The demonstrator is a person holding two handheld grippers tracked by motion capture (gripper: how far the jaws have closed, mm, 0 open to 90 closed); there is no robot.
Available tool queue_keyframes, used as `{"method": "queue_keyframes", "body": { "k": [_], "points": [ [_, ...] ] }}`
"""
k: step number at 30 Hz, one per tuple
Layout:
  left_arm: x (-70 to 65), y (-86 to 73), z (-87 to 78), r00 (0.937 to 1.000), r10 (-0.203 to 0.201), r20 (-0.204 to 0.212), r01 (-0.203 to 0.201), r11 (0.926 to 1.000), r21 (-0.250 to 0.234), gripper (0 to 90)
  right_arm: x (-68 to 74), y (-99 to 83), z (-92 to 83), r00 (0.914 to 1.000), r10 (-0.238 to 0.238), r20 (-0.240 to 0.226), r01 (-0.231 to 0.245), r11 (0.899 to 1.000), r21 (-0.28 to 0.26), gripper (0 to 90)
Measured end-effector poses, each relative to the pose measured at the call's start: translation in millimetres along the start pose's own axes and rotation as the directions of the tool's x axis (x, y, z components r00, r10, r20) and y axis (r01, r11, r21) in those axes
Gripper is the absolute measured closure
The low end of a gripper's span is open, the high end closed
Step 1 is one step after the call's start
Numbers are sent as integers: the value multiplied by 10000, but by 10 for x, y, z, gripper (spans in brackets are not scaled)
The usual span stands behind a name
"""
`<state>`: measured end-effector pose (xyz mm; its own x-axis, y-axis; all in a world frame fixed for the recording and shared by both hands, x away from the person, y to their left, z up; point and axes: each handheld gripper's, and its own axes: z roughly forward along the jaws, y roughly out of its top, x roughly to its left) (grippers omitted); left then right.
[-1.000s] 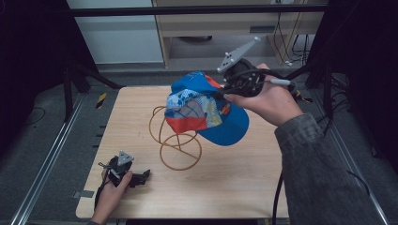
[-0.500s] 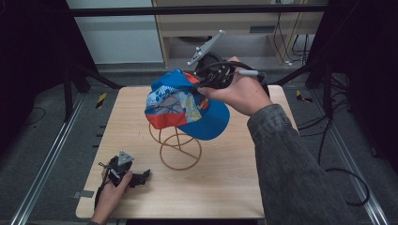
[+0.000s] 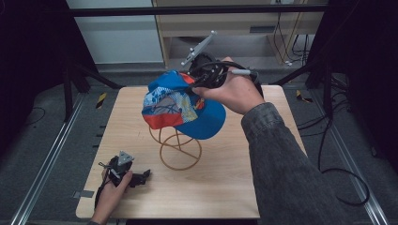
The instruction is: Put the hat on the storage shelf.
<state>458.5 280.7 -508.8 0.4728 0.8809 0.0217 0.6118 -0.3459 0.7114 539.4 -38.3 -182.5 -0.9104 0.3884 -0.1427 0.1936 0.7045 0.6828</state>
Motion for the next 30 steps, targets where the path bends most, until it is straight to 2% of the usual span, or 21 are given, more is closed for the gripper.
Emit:
{"method": "queue_keyframes", "body": {
  "k": [24, 30],
  "points": [
    [-2, 2, 2, 10000, 25, 6, -25, 10000, 1, 0, 90, 180, 180, 9992, -284, -265, 287, 9996, 81, 896],
    [-4, 3, 3, 10000, 19, 18, -19, 10000, -2, 0, 128, 229, 272, 9986, -410, -320, 419, 9987, 281, 895]
  ]
}}
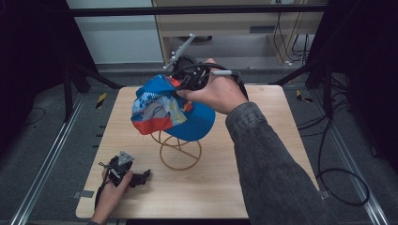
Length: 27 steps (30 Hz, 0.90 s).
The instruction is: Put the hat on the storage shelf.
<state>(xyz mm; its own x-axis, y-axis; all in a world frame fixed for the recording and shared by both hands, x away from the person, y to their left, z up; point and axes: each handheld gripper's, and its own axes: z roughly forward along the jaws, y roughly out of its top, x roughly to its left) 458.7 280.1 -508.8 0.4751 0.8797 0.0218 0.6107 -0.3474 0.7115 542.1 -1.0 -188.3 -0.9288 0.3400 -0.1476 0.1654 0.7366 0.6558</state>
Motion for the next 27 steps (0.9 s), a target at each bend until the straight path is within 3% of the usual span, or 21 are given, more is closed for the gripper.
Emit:
{"method": "queue_keyframes", "body": {
  "k": [13, 27],
  "points": [
    [-2, 2, 3, 10000, 19, 5, -19, 10000, -21, 0, 23, 21, 340, 9999, 83, -127, -74, 9977, 671, 893],
    [1, 2, 1, 10000, 54, 7, -54, 10000, 12, 0, 43, 90, 467, 9998, 67, -209, -52, 9973, 737, 896]
  ]
}}
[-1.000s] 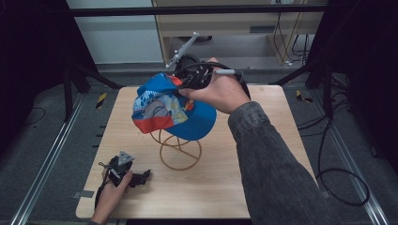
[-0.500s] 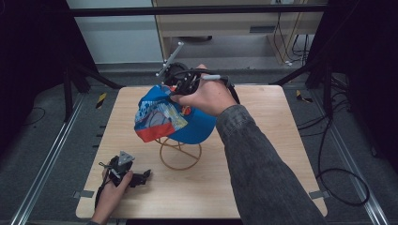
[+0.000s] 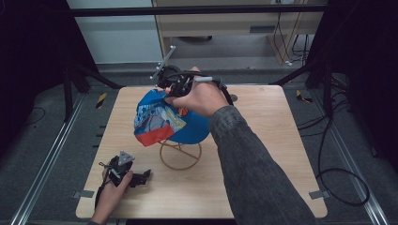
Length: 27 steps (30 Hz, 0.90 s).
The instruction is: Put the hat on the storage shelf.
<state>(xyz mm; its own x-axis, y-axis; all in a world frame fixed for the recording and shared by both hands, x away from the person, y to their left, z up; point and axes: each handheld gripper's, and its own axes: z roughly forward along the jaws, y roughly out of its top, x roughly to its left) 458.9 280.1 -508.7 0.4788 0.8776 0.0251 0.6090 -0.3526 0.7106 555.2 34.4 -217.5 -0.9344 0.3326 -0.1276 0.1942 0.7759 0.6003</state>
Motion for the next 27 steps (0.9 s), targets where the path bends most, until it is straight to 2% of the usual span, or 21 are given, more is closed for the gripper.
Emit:
{"method": "queue_keyframes", "body": {
  "k": [9, 16, 27],
  "points": [
    [0, 0, 0, 10000, -2, -3, 2, 10000, 2, 0, 9, -1, 63, 10000, 22, -3, -22, 10000, 81, 881],
    [-3, 0, 2, 10000, -48, 0, 48, 10000, -31, 0, 14, -40, 98, 10000, 63, -29, -63, 10000, 44, 817],
    [-5, -1, 2, 10000, -54, 9, 54, 10000, -29, 0, 10, -82, 75, 9995, 298, 103, -296, 9995, -123, 571]
  ]
}}
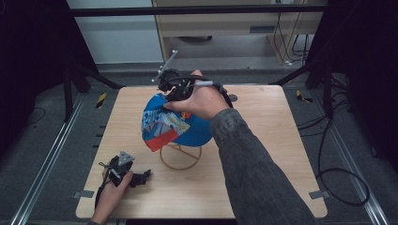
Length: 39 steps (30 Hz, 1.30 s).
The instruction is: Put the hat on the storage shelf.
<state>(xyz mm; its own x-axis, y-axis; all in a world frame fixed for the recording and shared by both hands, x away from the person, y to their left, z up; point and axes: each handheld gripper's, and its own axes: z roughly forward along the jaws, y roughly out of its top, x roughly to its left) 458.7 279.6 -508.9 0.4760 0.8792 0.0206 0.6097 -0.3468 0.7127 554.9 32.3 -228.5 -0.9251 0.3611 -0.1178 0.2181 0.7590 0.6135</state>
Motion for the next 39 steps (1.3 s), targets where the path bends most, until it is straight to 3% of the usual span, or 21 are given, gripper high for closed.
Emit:
{"method": "queue_keyframes", "body": {
  "k": [3, 11, 31, 39],
  "points": [
    [0, 0, 0, 10000, -3, 0, 3, 10000, -2, 0, -8, -14, -10, 10000, 75, 19, -75, 10000, -33, 503],
    [1, 0, 0, 10000, 11, -1, -11, 10000, -2, 0, -27, -69, -29, 9997, 254, 22, -254, 9996, -94, 429],
    [-2, -1, 1, 10000, -25, 7, 25, 10000, -5, 0, -59, -200, -184, 9988, 491, -53, -493, 9970, -601, 348],
    [-2, -1, 1, 10000, -28, 11, 28, 10000, -8, 0, -70, -317, -341, 9977, 679, 28, -673, 9934, -933, 345]
  ]
}}
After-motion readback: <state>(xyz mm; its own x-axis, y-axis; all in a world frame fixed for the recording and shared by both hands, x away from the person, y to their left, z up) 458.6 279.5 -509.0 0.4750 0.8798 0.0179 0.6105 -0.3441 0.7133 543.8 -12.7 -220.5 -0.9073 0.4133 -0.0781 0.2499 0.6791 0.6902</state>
